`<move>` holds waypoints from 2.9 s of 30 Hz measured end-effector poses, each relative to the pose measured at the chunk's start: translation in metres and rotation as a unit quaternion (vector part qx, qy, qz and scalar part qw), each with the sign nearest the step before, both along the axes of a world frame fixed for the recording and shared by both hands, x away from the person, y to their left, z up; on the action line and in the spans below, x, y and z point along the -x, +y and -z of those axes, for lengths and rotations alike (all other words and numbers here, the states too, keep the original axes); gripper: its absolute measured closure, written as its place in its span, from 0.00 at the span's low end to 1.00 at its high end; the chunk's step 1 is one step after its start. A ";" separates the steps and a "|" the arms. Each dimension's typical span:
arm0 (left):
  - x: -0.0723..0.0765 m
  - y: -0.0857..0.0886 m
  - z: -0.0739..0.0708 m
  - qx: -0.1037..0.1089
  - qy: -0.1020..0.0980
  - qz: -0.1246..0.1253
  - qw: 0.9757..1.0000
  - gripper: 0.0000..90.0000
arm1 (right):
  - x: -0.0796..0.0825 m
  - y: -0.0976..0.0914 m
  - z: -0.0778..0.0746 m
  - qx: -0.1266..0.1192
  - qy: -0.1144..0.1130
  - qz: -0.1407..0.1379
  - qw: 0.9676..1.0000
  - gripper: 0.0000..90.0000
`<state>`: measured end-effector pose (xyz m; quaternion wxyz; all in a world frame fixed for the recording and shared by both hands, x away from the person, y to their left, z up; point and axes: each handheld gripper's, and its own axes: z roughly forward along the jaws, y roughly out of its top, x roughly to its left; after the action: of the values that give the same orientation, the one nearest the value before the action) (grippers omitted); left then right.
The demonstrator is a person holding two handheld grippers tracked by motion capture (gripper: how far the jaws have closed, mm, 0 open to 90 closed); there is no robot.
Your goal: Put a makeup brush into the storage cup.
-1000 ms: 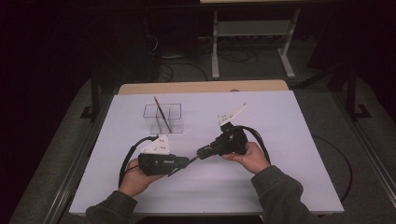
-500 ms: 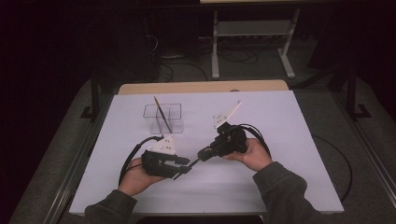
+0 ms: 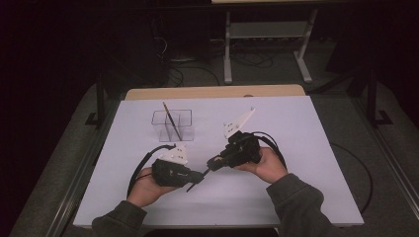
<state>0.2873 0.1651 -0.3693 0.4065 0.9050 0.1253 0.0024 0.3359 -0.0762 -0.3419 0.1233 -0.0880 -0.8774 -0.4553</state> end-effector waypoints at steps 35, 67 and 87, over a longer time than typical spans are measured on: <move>-0.001 -0.009 0.003 0.016 0.009 -0.012 1.000 0.84 | 0.001 -0.001 -0.004 0.003 -0.012 -0.001 1.000 0.92; -0.006 -0.005 0.002 0.043 0.003 -0.042 0.998 0.93 | 0.006 -0.001 0.006 -0.061 -0.031 0.049 0.996 0.91; -0.002 0.009 0.006 0.024 -0.001 -0.061 0.998 0.79 | -0.002 -0.008 0.005 -0.011 -0.032 0.055 0.998 0.92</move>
<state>0.2897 0.1744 -0.3749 0.4270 0.8858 0.1802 0.0253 0.3381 -0.0840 -0.3464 0.0707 -0.1196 -0.8698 -0.4734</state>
